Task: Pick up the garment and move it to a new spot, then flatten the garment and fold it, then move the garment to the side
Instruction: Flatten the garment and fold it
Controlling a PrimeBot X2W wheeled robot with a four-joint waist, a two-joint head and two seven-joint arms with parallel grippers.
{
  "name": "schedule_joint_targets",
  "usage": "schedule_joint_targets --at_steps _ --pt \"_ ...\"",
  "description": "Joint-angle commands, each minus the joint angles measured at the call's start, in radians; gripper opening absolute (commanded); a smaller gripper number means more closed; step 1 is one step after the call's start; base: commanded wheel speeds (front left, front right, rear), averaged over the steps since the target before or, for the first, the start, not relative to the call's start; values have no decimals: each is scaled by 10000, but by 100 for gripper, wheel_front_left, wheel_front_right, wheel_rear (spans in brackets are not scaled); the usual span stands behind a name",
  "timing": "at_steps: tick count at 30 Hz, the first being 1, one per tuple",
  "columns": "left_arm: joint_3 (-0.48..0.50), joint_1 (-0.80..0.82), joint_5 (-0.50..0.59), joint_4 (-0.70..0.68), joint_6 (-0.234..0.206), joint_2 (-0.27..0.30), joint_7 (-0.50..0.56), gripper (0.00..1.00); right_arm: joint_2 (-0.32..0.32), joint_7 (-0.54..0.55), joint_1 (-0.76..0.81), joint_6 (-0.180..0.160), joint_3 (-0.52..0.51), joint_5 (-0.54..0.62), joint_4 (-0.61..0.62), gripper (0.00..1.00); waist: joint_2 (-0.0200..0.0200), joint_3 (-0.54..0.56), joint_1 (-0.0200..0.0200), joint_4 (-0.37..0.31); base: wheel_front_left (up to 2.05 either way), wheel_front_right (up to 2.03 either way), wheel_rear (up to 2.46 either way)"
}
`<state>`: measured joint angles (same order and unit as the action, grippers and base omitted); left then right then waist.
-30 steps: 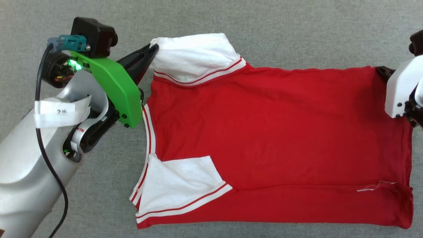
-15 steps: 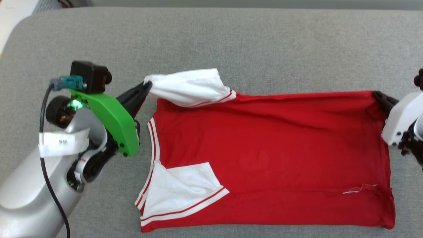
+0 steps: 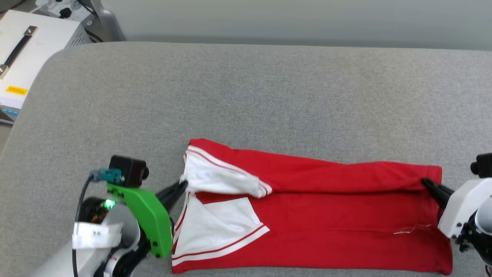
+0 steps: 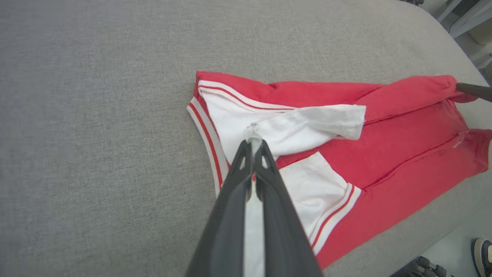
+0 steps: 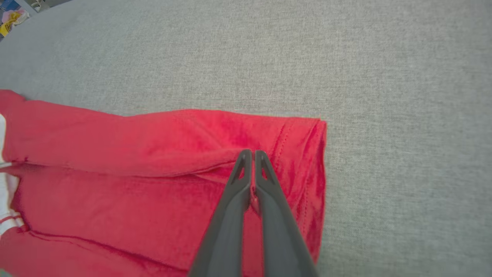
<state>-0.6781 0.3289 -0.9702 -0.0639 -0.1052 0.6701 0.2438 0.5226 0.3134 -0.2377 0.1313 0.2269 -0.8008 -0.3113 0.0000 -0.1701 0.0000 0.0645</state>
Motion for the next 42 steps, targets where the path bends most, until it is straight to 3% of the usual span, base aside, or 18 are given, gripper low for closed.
schedule_joint_targets --at_steps 1,11,26,27,28,36,42 --pt "-63 -361 -75 -64 -87 111 -65 0 110 77 263 -6 47 -154 118 0 0 125 0 14 0 0 0" --pt "-649 -1218 61 304 -126 226 36 0 668 612 1029 -6 401 -288 598 0 0 270 0 20 0 0 0" --pt "-1282 -1054 511 1715 318 -266 -113 0 1170 779 1311 -6 1083 -30 646 0 0 209 0 43 0 0 0" --pt "-1324 -1007 605 1820 322 -306 -166 34 1175 729 1295 -6 1147 -29 622 36 0 223 0 37 0 0 0" --pt "-1350 -978 673 1898 321 -340 -222 100 1177 698 1287 -6 1198 -35 594 100 0 245 0 31 0 0 0" --pt "-1327 -1045 808 2256 240 -536 -727 100 1406 807 1426 -6 1455 -70 598 100 0 688 0 -60 0 0 0" --pt "-538 -1191 616 1777 -288 -604 -1810 100 1172 1201 1636 -6 639 -218 875 100 0 842 0 -91 0 0 0"
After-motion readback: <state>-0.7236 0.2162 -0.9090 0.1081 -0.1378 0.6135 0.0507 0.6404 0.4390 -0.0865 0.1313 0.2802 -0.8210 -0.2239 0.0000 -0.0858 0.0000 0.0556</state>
